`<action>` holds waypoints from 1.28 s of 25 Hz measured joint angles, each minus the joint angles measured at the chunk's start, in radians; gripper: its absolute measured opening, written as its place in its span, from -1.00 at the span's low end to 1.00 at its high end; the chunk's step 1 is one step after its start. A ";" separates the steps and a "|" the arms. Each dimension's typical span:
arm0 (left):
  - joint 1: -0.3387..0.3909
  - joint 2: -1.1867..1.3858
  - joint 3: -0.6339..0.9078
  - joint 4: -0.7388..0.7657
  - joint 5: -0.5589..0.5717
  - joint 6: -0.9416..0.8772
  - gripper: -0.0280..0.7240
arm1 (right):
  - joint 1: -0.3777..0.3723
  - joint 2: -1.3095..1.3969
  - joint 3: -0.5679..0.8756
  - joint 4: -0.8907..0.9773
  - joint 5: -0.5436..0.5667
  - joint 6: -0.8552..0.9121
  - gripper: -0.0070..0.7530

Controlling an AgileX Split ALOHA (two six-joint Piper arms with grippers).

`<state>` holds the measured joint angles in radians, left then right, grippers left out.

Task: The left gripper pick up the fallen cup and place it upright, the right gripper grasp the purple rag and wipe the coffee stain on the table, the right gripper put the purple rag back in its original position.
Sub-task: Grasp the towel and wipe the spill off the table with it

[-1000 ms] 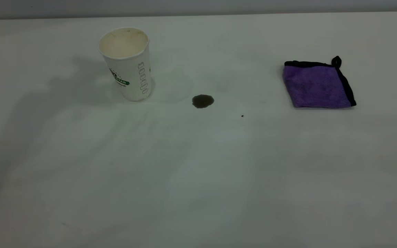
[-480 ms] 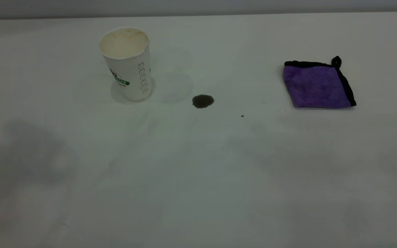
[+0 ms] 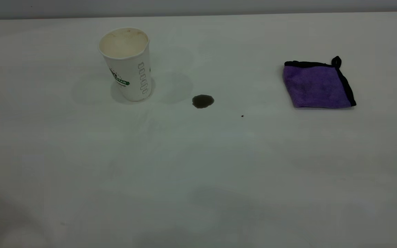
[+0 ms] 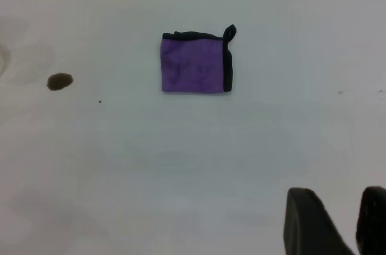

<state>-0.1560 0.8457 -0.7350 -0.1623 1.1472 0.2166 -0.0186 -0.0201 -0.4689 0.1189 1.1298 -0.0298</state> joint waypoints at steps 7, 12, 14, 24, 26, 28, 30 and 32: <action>0.000 -0.282 0.215 0.023 -0.042 -0.025 0.18 | 0.000 0.000 0.000 0.000 0.000 0.000 -0.35; 0.000 -0.426 0.238 0.091 -0.041 -0.100 0.18 | 0.000 0.000 0.000 0.000 0.000 0.000 -0.35; 0.000 -0.472 0.238 0.108 -0.041 -0.117 0.18 | 0.000 0.000 0.000 0.000 0.000 0.000 -0.35; 0.047 -0.701 0.238 0.107 -0.036 -0.125 0.18 | 0.000 0.000 0.000 0.000 0.000 0.000 -0.35; 0.095 -0.759 0.238 0.107 -0.034 -0.125 0.18 | 0.000 0.000 0.000 0.000 0.000 0.000 -0.35; 0.142 -0.815 0.238 0.107 -0.032 -0.125 0.18 | 0.000 0.000 0.000 -0.001 0.000 0.000 -0.35; 0.170 -0.858 0.238 0.107 -0.027 -0.126 0.18 | 0.000 0.000 0.000 -0.001 0.000 0.000 -0.35; 0.181 -0.865 0.238 0.106 -0.024 -0.126 0.18 | 0.000 0.000 0.000 0.000 0.000 0.000 -0.35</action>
<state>0.0249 -0.0192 -0.4970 -0.0563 1.1231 0.0905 -0.0186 -0.0201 -0.4689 0.1190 1.1298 -0.0298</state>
